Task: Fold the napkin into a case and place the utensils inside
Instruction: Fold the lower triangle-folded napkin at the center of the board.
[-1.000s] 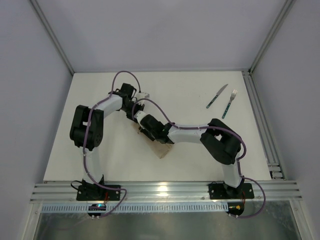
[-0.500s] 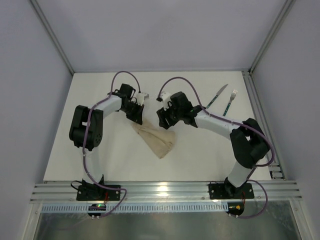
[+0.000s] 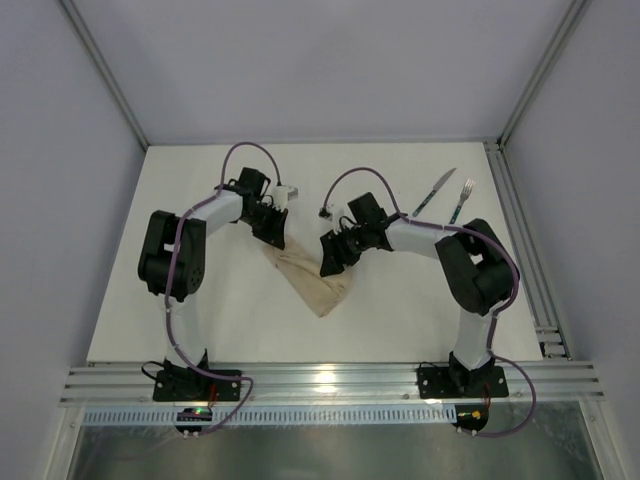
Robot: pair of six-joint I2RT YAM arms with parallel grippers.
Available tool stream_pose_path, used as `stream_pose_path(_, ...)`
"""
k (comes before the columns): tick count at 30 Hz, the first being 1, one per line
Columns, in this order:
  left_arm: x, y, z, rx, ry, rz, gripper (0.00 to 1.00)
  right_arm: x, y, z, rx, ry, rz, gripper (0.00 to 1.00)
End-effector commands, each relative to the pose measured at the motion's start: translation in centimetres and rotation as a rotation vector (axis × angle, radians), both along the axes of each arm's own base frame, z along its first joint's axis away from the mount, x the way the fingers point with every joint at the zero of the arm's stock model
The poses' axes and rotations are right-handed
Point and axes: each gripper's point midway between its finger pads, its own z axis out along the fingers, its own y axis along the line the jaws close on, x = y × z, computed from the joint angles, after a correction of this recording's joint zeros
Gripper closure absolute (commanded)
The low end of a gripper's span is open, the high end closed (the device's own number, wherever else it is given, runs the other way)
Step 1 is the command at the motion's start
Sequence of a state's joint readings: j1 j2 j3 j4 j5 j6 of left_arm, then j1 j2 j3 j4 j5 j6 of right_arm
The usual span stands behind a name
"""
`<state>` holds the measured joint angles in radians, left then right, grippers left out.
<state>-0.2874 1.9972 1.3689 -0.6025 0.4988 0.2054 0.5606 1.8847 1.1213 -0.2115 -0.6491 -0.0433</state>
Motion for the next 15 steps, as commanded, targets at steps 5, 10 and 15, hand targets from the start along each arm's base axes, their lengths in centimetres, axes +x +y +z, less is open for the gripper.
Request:
stream_pose_path(5, -2.2, 0.9, -2.4, 0.057, 0.073, -0.023, 1.00, -0.7, -0.3, 1.3, 0.022, 0.004, -0.004, 0.55)
stream_pose_path(10, -2.0, 1.1, -2.4, 0.048, 0.078, -0.005, 1.00, -0.9, -1.5, 1.5, -0.035, -0.052, -0.072, 0.79)
stream_pose_path(15, -1.7, 1.4, -2.2, 0.040, 0.079, 0.009, 1.00, -1.0, -2.6, 0.2, -0.198, -0.155, -0.169, 0.92)
